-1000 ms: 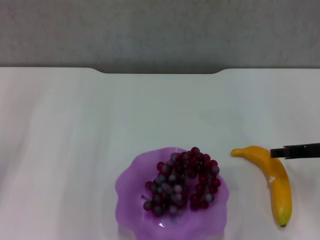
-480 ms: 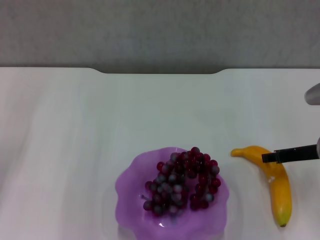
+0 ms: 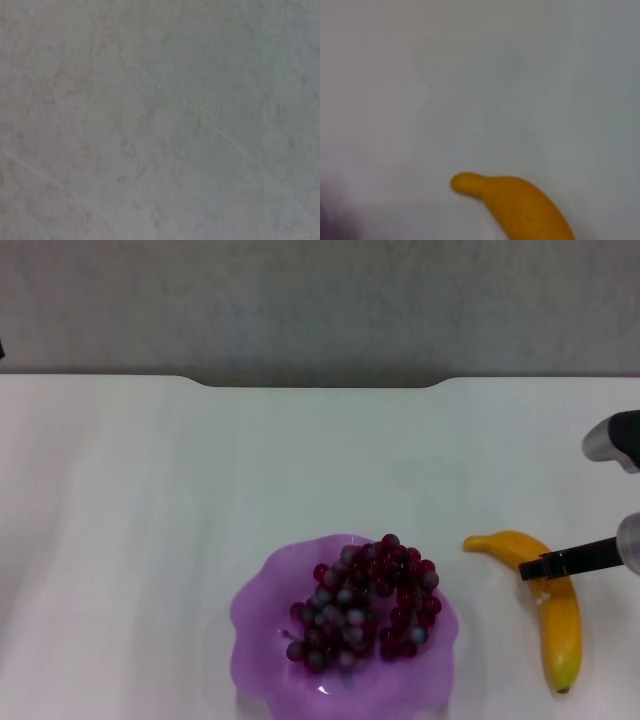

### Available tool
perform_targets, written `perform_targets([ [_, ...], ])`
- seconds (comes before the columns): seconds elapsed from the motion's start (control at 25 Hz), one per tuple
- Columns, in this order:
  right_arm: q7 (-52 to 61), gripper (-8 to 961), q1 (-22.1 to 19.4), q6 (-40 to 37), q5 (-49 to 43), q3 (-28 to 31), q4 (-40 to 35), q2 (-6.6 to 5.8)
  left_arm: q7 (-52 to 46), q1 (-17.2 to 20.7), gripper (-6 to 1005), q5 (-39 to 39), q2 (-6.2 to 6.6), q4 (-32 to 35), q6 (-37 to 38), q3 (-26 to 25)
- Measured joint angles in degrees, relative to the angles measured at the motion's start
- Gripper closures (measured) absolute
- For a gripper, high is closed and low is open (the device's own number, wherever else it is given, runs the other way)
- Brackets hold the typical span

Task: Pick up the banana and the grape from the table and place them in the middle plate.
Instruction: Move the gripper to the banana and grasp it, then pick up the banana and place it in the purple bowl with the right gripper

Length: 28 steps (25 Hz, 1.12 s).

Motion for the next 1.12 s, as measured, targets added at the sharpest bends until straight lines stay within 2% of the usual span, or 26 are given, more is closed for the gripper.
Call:
perform_targets([
  [0.24, -0.31, 395, 2.84, -2.15, -0.83, 0.01, 4.58, 0.01, 0.00, -0.17, 119, 0.00, 0.01, 0.00, -0.09, 0.15],
  [0.52, -0.33, 403, 2.96, -2.35, -1.46, -0.67, 4.73, 0.06, 0.00, -0.12, 119, 0.00, -0.04, 0.00, -0.09, 0.17],
  [0.68, -0.35, 415, 2.33, -3.03, -1.87, -0.70, 3.80, 0.15, 0.12, 0.16, 120, 0.00, -0.62, 0.11, -0.09, -0.38],
  [1.0, -0.12, 435, -1.22, -2.95, -1.70, -0.07, -2.10, 0.14, 0.17, 0.45, 120, 0.00, -0.79, 0.50, -0.09, -0.19],
  [1.12, 0.01, 435, -4.48, -1.20, -1.43, 0.13, -9.22, 0.13, 0.18, 0.83, 120, 0.00, -0.79, 0.51, -0.08, -0.16],
])
